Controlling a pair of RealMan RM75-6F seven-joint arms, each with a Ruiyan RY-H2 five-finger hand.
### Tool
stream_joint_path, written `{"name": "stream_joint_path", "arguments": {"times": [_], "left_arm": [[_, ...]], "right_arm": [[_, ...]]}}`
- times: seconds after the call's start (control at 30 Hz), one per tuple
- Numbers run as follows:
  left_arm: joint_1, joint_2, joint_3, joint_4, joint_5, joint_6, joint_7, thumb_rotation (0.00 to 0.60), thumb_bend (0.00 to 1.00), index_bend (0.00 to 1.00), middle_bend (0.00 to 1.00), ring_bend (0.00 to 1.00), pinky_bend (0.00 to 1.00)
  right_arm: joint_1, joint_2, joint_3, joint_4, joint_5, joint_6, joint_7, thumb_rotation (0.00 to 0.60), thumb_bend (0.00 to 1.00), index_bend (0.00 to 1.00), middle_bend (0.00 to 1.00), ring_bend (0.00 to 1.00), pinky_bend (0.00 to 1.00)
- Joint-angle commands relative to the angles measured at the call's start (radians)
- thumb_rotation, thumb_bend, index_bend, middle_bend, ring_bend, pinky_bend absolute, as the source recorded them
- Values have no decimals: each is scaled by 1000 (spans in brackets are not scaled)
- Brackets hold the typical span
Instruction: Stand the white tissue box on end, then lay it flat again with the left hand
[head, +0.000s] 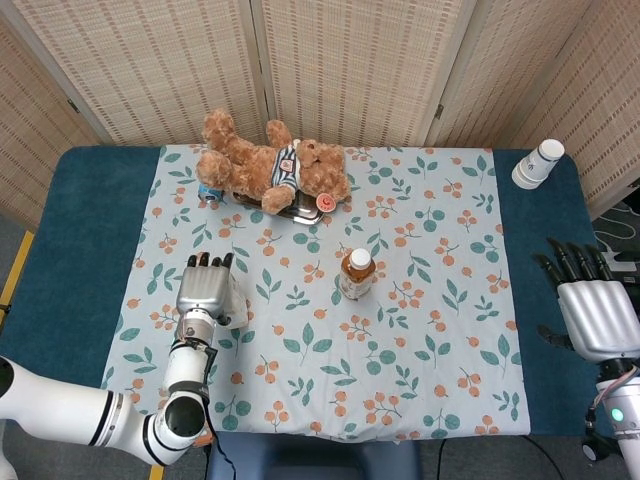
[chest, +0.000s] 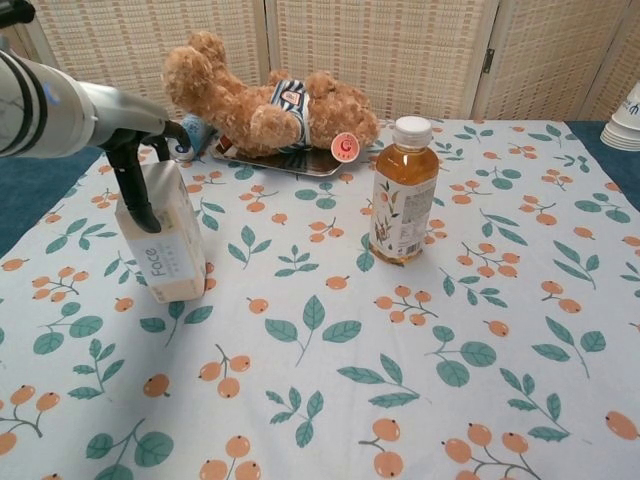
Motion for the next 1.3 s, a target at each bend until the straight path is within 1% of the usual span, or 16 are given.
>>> {"name": "stream_joint_path", "arguments": {"times": [0.03, 0.13, 0.23, 0.4, 0.57, 0.73, 0.83, 0.93, 1.0, 1.03, 1.07, 1.13, 1.23, 1.27, 1.3], "left_arm": [[1, -4, 5, 7, 0, 4, 8, 600, 149, 33, 167, 1, 89], [4, -7, 12, 12, 4, 9, 16, 600, 149, 71, 213, 23, 105], [8, -8, 15, 11, 9, 13, 22, 600, 149, 118, 271, 70, 125], [11, -9, 21, 6, 23, 22, 34, 600, 155, 219, 378, 130, 154], [18, -12, 31, -1, 49, 33, 38, 600, 181, 328, 477, 208, 189], [26, -6, 24, -17, 83, 40, 26, 600, 200, 368, 517, 244, 215], [43, 3, 16, -28, 145, 32, -21, 600, 201, 377, 526, 252, 226], [87, 14, 15, -29, 254, -2, -126, 600, 200, 380, 531, 256, 241], [133, 19, 19, -18, 356, -41, -237, 600, 200, 384, 537, 263, 254], [155, 22, 22, -12, 394, -61, -286, 600, 200, 386, 541, 267, 259], [182, 24, 13, -8, 426, -85, -355, 600, 200, 390, 547, 272, 266], [252, 37, -6, 9, 492, -178, -536, 600, 200, 392, 550, 276, 279], [333, 55, -25, 55, 591, -323, -766, 600, 201, 392, 551, 289, 315], [357, 60, -23, 80, 638, -366, -833, 600, 201, 392, 552, 292, 321], [388, 58, -18, 116, 712, -409, -918, 600, 201, 392, 552, 294, 323]], "right_arm": [[2, 1, -1, 0, 3, -5, -1, 600, 122, 160, 2, 0, 0], [4, 4, -2, -4, 8, -9, 0, 600, 122, 159, 2, 0, 0], [4, 5, -3, -6, 7, -8, 1, 600, 122, 157, 2, 0, 0], [5, 7, -6, -10, 5, -9, 0, 600, 122, 156, 2, 0, 0], [6, 8, -7, -11, 5, -10, 3, 600, 121, 154, 2, 0, 0], [7, 8, -7, -7, 8, -11, 7, 600, 121, 151, 2, 0, 0], [10, 8, -7, -6, 12, -13, 7, 600, 121, 150, 2, 0, 0], [11, 7, -8, -4, 13, -15, 8, 600, 122, 149, 2, 0, 0], [13, 5, -7, 0, 18, -18, 7, 600, 122, 148, 2, 0, 0], [14, 4, -7, 1, 21, -19, 7, 600, 122, 148, 2, 0, 0], [16, 3, -7, 3, 25, -21, 7, 600, 122, 147, 2, 0, 0], [20, 0, -6, 6, 33, -26, 4, 600, 122, 146, 2, 0, 0], [24, -4, -8, 8, 38, -30, -3, 600, 122, 146, 2, 0, 0], [25, -6, -8, 8, 39, -32, -5, 600, 122, 145, 2, 0, 0], [27, -7, -9, 9, 41, -34, -6, 600, 122, 145, 2, 0, 0]]}}
